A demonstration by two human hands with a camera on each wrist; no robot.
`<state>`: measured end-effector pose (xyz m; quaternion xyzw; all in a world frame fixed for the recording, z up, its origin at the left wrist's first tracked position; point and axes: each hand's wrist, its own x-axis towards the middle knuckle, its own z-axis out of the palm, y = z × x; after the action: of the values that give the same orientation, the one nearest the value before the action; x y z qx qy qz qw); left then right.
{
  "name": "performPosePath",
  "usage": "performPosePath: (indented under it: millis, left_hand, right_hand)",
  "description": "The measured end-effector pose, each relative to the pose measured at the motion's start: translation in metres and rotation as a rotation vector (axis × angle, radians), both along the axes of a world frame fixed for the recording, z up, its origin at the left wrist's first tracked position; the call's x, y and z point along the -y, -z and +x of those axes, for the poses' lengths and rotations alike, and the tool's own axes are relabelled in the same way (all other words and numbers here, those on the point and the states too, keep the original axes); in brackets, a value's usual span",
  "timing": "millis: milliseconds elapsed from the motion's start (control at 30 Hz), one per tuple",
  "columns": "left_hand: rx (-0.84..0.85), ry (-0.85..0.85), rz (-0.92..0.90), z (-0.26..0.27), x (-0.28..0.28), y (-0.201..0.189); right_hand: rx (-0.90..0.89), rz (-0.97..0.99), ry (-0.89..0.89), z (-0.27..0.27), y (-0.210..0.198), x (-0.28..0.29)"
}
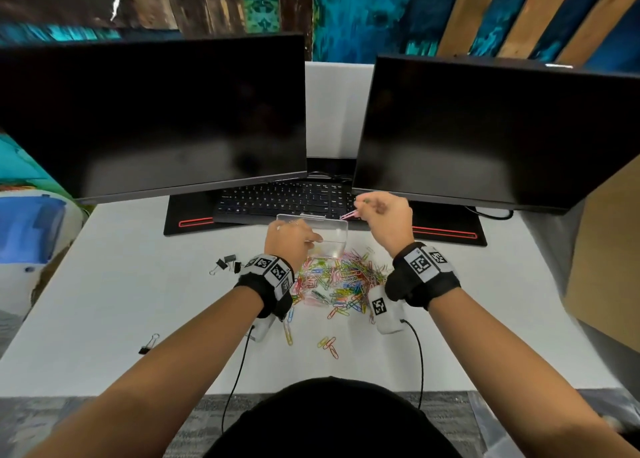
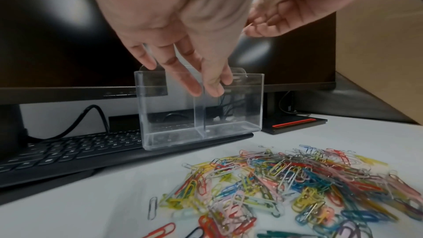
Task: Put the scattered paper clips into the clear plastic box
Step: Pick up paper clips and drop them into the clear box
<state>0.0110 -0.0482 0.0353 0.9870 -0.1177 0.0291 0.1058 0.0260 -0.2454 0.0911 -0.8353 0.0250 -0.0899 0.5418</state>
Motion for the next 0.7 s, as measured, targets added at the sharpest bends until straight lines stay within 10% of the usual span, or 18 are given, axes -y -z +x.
performPosePath:
  millis: [333,533,700]
  left_hand:
    - [-0.066,-0.033,-0.151,-0.004,0.004,-0.008]
    - [-0.168,-0.109,-0.211,-0.011,0.001,-0.017]
    - [-0.180,-0.147,-0.204,-0.020,0.001,-0.018]
  right_hand:
    - [-0.040,-0.402,-0.152,0.000,0.009,0.017]
    - [-0.477,-0.725,-0.370,-0.007,0.071,0.043]
    - [-0.506,-0.931,-0.502,-0.015,0.104,0.023]
